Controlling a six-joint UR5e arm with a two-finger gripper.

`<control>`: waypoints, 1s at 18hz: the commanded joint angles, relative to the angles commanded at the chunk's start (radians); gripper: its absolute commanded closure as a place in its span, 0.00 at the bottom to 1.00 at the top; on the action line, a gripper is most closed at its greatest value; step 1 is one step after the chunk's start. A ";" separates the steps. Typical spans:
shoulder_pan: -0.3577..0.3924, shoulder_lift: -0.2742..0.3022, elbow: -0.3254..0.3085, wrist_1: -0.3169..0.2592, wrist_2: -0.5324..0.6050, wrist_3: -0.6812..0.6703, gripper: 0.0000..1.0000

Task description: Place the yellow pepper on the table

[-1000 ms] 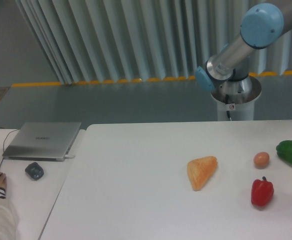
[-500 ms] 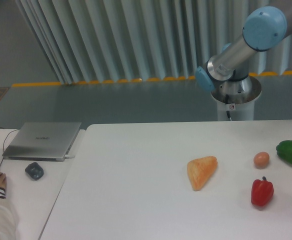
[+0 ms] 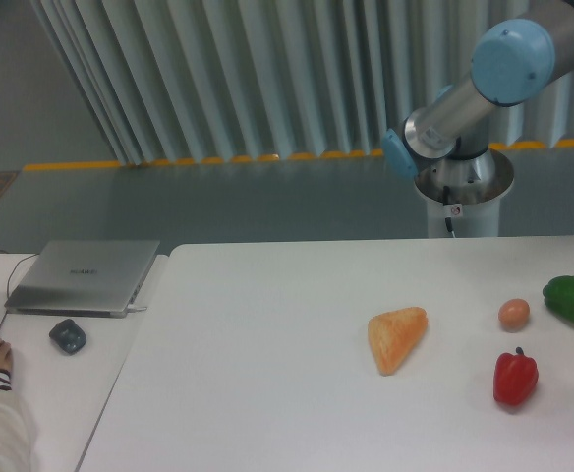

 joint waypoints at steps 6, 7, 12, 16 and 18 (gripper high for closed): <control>0.020 0.078 -0.045 -0.052 -0.032 0.099 0.00; 0.029 0.094 -0.043 -0.070 -0.067 0.109 0.00; 0.035 0.107 -0.026 -0.075 -0.106 0.109 0.00; 0.003 0.092 0.032 -0.074 -0.195 0.115 0.00; -0.038 0.071 0.052 -0.074 -0.183 0.117 0.00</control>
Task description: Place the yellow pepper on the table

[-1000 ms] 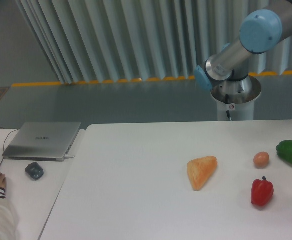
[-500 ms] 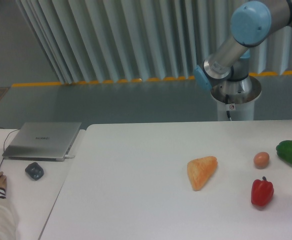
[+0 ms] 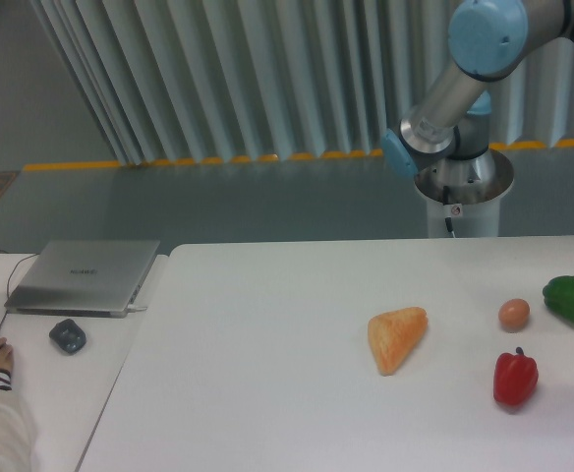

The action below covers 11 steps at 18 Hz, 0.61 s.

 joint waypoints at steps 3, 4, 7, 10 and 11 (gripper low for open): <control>-0.032 -0.028 0.005 0.005 0.048 0.062 0.00; -0.032 -0.038 0.003 0.005 0.052 0.081 0.00; -0.029 -0.042 -0.006 0.005 0.055 0.121 0.00; -0.029 -0.049 -0.008 0.005 0.083 0.198 0.00; -0.029 -0.049 -0.012 0.005 0.112 0.237 0.00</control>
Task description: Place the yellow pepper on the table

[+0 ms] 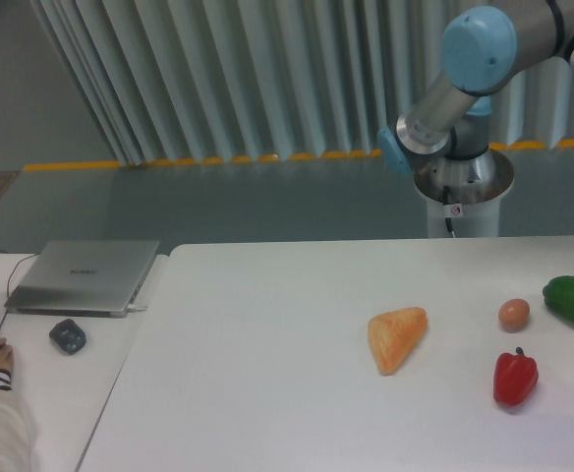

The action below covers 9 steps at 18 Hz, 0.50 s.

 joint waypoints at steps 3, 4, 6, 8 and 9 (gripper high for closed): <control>0.009 0.003 -0.003 0.000 0.020 0.124 0.00; 0.008 0.005 -0.011 0.000 0.020 0.144 0.00; 0.008 0.018 -0.020 0.003 0.019 0.152 0.00; 0.017 0.020 -0.026 0.027 0.017 0.157 0.00; 0.028 0.018 -0.032 0.043 0.016 0.178 0.00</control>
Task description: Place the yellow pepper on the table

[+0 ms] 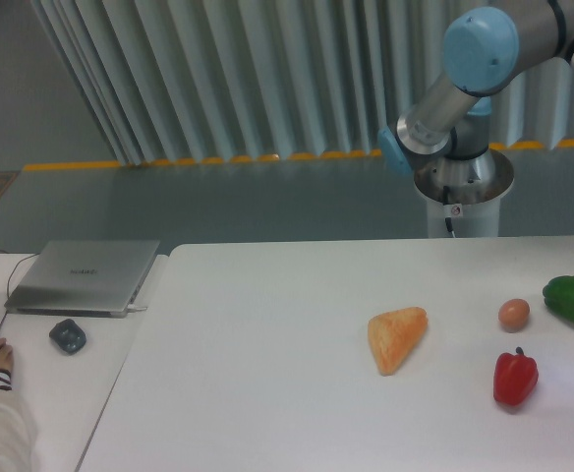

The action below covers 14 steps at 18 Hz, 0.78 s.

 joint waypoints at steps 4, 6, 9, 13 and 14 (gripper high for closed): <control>0.009 -0.017 0.001 0.028 0.002 0.074 0.00; 0.008 -0.025 0.006 0.028 0.005 0.078 0.00; 0.005 -0.038 0.014 0.028 0.003 0.089 0.00; 0.005 -0.057 0.028 0.034 -0.002 0.120 0.00; 0.005 -0.060 0.032 0.034 -0.002 0.121 0.00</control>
